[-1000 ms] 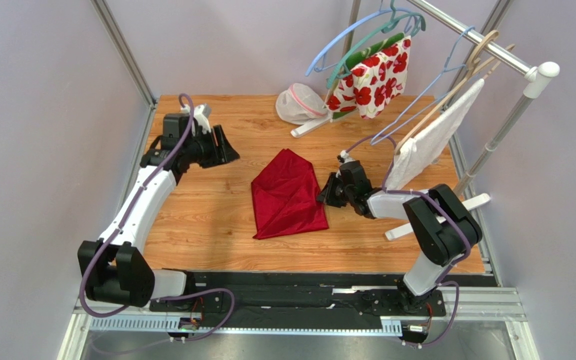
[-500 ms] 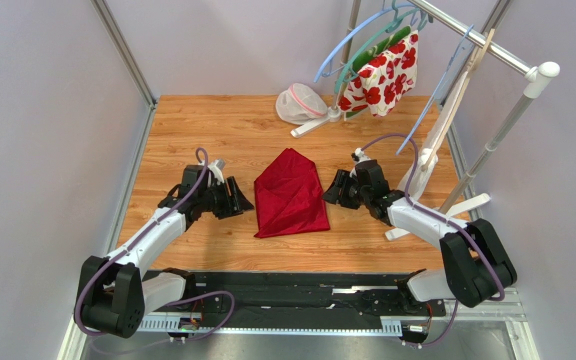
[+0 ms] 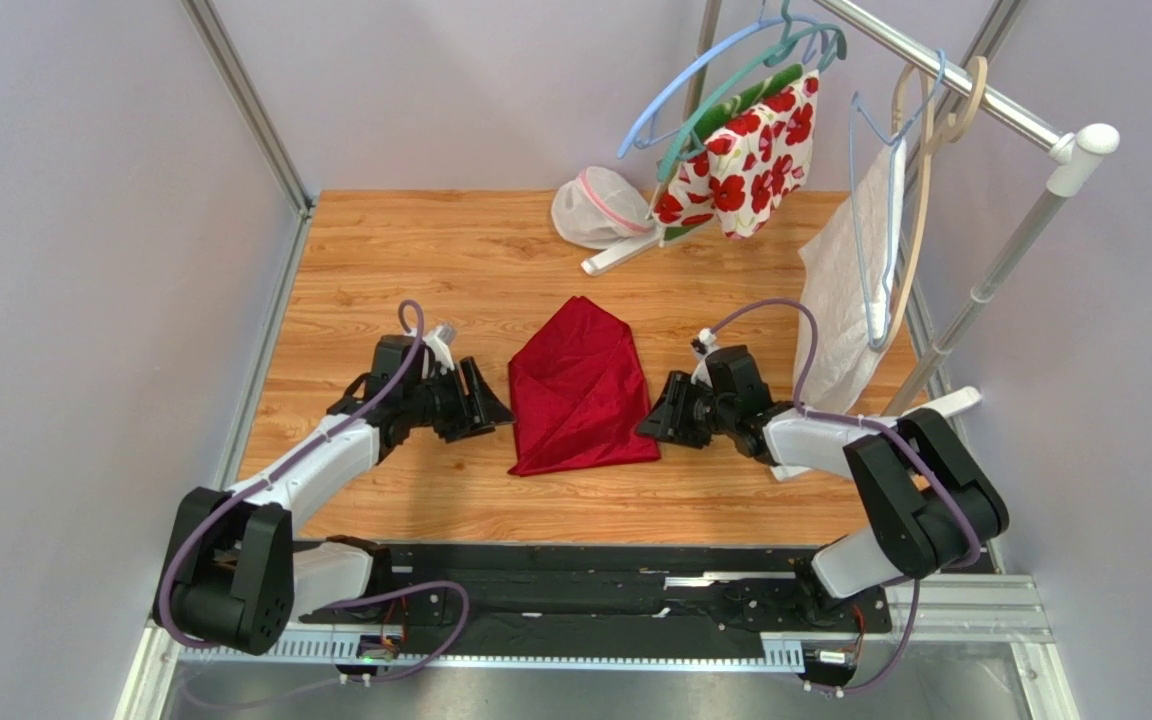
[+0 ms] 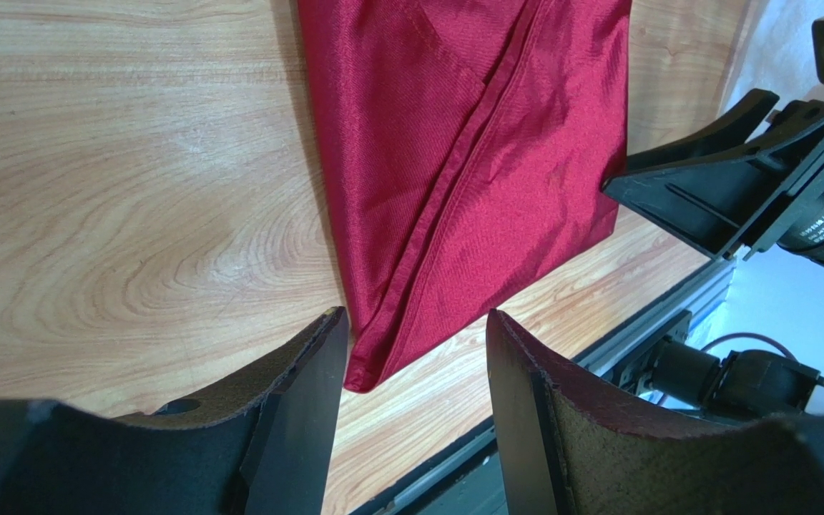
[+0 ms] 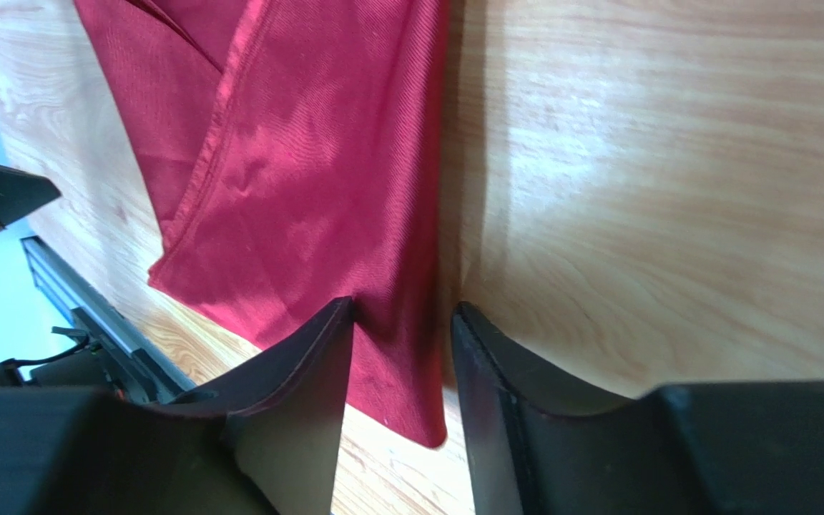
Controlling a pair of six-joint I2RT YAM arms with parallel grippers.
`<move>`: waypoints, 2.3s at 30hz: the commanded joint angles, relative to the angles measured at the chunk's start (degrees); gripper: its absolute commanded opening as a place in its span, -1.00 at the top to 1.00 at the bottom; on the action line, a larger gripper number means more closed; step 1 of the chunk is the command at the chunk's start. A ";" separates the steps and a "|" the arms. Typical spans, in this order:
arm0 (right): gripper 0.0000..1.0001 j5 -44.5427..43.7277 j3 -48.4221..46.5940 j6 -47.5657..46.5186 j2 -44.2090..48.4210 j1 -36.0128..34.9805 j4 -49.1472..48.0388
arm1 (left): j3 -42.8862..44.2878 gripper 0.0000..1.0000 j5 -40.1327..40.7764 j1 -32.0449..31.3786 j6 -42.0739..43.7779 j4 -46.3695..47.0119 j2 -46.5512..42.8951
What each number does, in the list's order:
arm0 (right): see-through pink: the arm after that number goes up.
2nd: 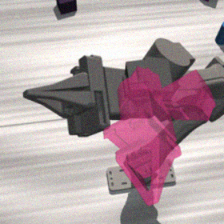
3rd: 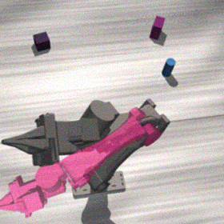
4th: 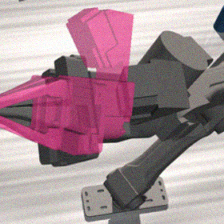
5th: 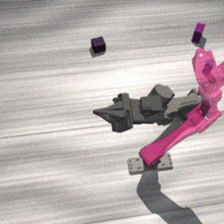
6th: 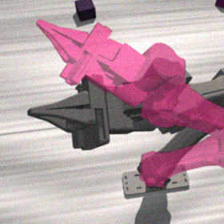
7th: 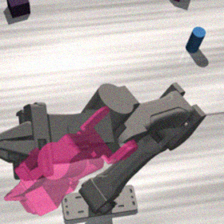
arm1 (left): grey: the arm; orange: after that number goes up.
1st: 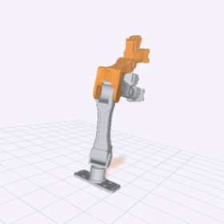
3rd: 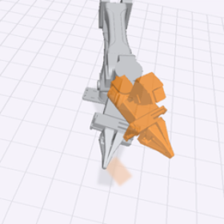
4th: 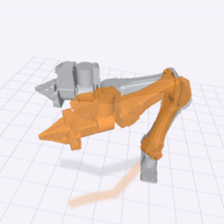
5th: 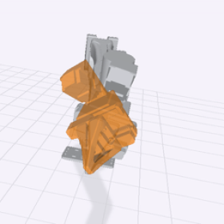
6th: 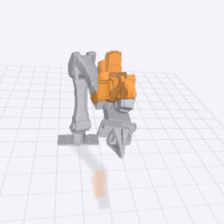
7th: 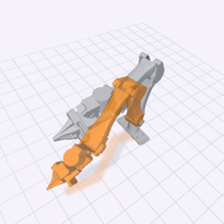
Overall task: Fold the napkin, place the utensils inside, and roll it up
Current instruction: Roll the napkin with the utensil
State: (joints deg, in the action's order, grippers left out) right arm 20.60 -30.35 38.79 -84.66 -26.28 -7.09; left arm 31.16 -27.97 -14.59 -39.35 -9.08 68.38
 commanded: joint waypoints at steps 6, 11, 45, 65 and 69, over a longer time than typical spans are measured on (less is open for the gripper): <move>0.38 0.50 0.20 0.86 -3.32 0.00 -2.76 | -2.15 -0.19 -0.69 -0.35 -0.64 3.54 1.40; 0.59 -0.82 -0.76 0.24 -3.67 0.00 0.85 | -3.21 -0.18 -0.86 -0.79 -0.99 4.42 2.37; 1.00 7.88 -12.28 9.38 -16.06 4.57 15.25 | -11.47 -0.19 -1.04 -4.04 -9.86 17.78 10.10; 1.00 5.59 -13.33 7.71 -15.88 4.49 17.90 | -10.59 0.69 -4.55 -4.04 -12.85 25.34 15.38; 1.00 5.24 -13.60 7.45 -15.71 4.49 18.08 | -10.24 0.85 -5.25 -4.04 -13.82 25.60 15.82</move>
State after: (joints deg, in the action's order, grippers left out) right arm 32.71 -44.27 48.60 -99.04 -21.93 5.67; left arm 21.04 -32.77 -18.39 -52.45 15.09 83.72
